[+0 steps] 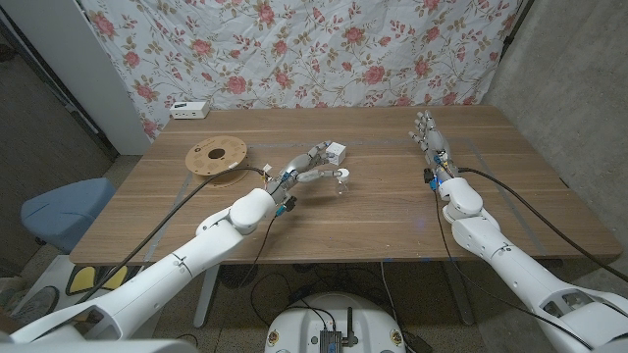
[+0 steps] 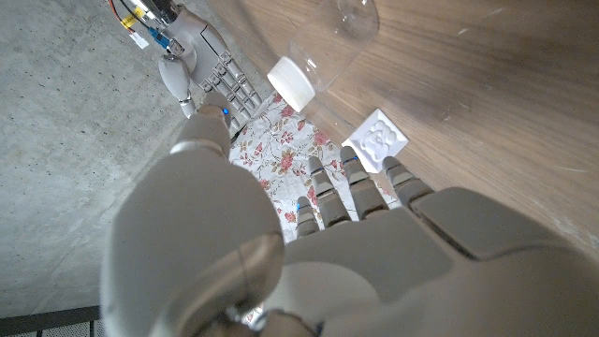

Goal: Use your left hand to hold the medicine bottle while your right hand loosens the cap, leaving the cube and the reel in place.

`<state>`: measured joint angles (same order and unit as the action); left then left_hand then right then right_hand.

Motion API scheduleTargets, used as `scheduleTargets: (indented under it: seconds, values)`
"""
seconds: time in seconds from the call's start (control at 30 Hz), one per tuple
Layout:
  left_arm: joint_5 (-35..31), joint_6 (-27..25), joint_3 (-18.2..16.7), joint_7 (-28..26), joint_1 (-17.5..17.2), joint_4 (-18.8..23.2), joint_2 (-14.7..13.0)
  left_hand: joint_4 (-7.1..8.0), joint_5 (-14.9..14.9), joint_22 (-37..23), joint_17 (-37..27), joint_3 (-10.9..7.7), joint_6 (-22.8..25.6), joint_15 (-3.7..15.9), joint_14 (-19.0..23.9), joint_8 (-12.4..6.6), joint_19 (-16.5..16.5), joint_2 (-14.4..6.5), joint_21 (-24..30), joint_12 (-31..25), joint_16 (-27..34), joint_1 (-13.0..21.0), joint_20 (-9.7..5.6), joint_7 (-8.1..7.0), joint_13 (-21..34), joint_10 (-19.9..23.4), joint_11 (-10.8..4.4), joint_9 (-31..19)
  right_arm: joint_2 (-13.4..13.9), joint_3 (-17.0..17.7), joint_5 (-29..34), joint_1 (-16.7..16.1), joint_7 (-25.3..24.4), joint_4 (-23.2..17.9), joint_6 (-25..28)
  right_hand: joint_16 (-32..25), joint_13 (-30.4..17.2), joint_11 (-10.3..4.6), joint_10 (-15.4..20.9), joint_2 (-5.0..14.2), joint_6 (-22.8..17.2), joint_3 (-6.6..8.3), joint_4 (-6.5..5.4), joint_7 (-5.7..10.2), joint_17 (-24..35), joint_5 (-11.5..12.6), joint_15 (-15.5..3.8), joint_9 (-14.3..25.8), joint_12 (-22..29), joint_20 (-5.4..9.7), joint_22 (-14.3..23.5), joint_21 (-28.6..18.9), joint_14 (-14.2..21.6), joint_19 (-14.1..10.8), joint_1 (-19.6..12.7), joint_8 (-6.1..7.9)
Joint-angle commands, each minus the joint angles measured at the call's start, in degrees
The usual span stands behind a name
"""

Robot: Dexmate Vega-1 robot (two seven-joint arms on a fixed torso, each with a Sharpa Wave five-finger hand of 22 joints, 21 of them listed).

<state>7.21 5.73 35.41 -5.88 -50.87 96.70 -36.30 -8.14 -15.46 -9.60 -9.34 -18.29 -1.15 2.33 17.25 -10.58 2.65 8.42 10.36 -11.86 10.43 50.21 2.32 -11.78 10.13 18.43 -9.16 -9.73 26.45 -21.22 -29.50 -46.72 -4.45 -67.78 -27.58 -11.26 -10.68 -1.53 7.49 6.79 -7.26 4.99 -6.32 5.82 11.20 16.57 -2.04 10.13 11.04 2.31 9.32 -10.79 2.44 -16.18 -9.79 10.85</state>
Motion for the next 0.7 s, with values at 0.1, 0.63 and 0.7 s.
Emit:
scheduleTargets:
  seconds: [0.1, 0.63, 0.7]
  values:
    - [-7.57, 1.26, 1.68, -4.03, -0.68, -1.13, 0.77, -0.18, -0.06, -0.08, -0.05, 0.21, -0.74, 9.03, 0.92, 0.19, 0.40, -0.76, 0.39, 0.31, 0.15, 1.18, -0.75, -0.59, 0.12, 0.60, -0.02, -0.24, -0.10, 0.22, 0.31, -0.25, -0.80, -0.03, -0.64, -0.27, -0.09, -0.18, 0.32, -0.60, -0.08, 0.14, 0.14, -0.51, 0.13, 0.20, -0.83, 0.15, 0.13, 3.06, 0.21, 0.13, 0.71, -0.47, 0.02, 0.07]
    - [-9.97, 1.97, 2.74, -5.75, -0.96, -4.22, 2.75, -0.43, 0.33, -0.05, -0.03, 0.55, -0.39, 9.44, 3.20, -0.02, 0.95, -1.83, 0.50, 0.00, 0.16, 3.24, -0.98, -0.63, 0.08, 3.48, -0.33, -0.24, 0.46, 0.41, 0.12, -1.06, -0.90, -1.02, -0.08, -0.27, -0.10, -0.10, 0.38, -0.76, -0.14, 0.09, 0.23, -0.69, 0.11, 0.21, -0.78, 0.15, 0.13, 3.09, 0.22, 0.15, 0.77, -0.39, -0.01, 0.06]
    - [-10.20, 2.23, 3.00, -5.55, -0.59, -4.89, 2.98, -0.43, 0.36, -0.04, -0.03, 0.62, -0.38, 9.41, 3.37, -0.01, 1.18, -1.84, 0.55, 0.00, 0.15, 3.37, -0.63, -0.63, 0.08, 3.66, -0.32, -0.24, 0.45, 0.43, 0.09, -1.08, -0.85, -0.98, -0.19, -0.26, -0.10, -0.14, 0.37, -0.77, -0.19, 0.09, 0.23, -0.71, 0.11, 0.21, -0.78, 0.15, 0.12, 3.10, 0.22, 0.15, 0.76, -0.40, -0.02, 0.08]
